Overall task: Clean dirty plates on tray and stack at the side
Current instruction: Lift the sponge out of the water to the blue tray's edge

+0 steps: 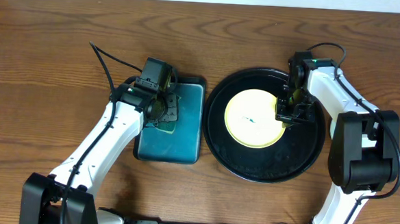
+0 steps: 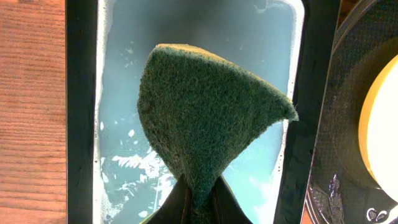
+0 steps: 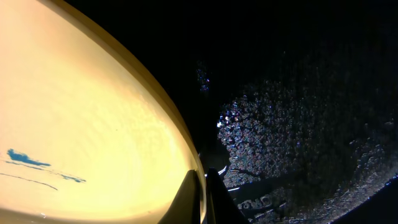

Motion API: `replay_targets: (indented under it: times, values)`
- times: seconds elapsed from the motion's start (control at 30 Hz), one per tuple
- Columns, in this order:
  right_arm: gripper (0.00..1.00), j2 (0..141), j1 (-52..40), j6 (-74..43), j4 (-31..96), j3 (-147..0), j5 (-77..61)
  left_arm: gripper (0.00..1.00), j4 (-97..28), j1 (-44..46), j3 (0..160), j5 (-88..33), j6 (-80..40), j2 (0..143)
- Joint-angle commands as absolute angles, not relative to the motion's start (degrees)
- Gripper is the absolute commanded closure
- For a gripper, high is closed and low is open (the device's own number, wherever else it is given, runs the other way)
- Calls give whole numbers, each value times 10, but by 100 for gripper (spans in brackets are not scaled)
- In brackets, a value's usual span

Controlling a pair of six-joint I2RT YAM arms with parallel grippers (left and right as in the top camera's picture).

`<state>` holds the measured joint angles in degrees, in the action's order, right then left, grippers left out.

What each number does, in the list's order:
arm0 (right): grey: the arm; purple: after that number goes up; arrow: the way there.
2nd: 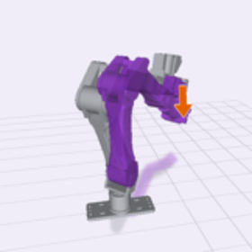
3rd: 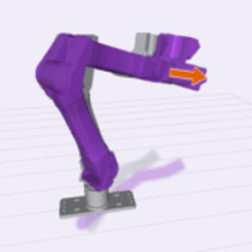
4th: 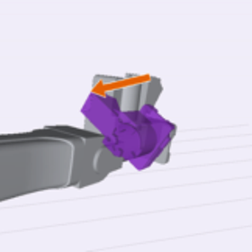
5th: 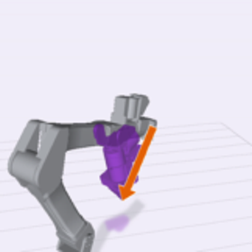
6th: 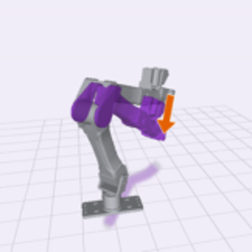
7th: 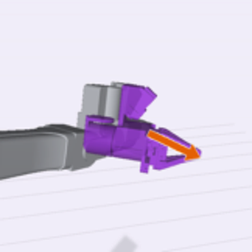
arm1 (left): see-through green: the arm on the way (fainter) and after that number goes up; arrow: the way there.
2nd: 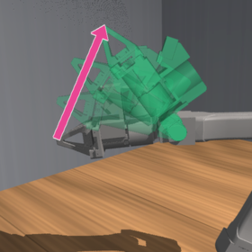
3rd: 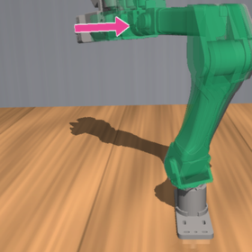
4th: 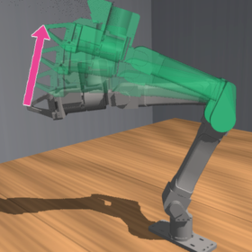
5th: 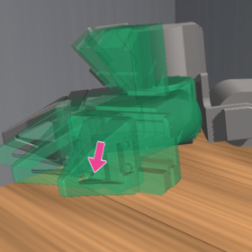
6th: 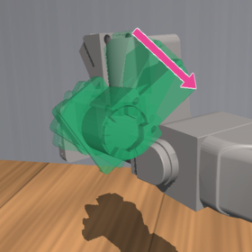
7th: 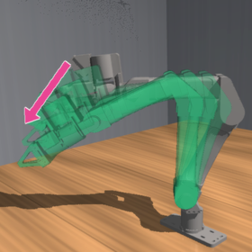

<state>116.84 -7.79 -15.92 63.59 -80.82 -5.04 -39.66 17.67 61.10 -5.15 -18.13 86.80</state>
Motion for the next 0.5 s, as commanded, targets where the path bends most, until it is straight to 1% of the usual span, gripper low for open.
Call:
replay_targets:
  times: [0.0, 0.2, 0.3, 0.47]
  values:
    - [99, 1174, -80, -163, 637, -804, -32, 93, -394, 174, 608, -40, -176, 865]
    - [99, 1174, -80, -163, 636, -804, -32, 92, -366, 174, 608, -51, -171, 865]
    - [99, 1174, -80, -163, 637, -804, -32, 93, -342, 172, 607, -111, -142, 865]
    - [99, 1174, -80, -163, 636, -804, -32, 93, -313, 148, 602, -191, -126, 865]
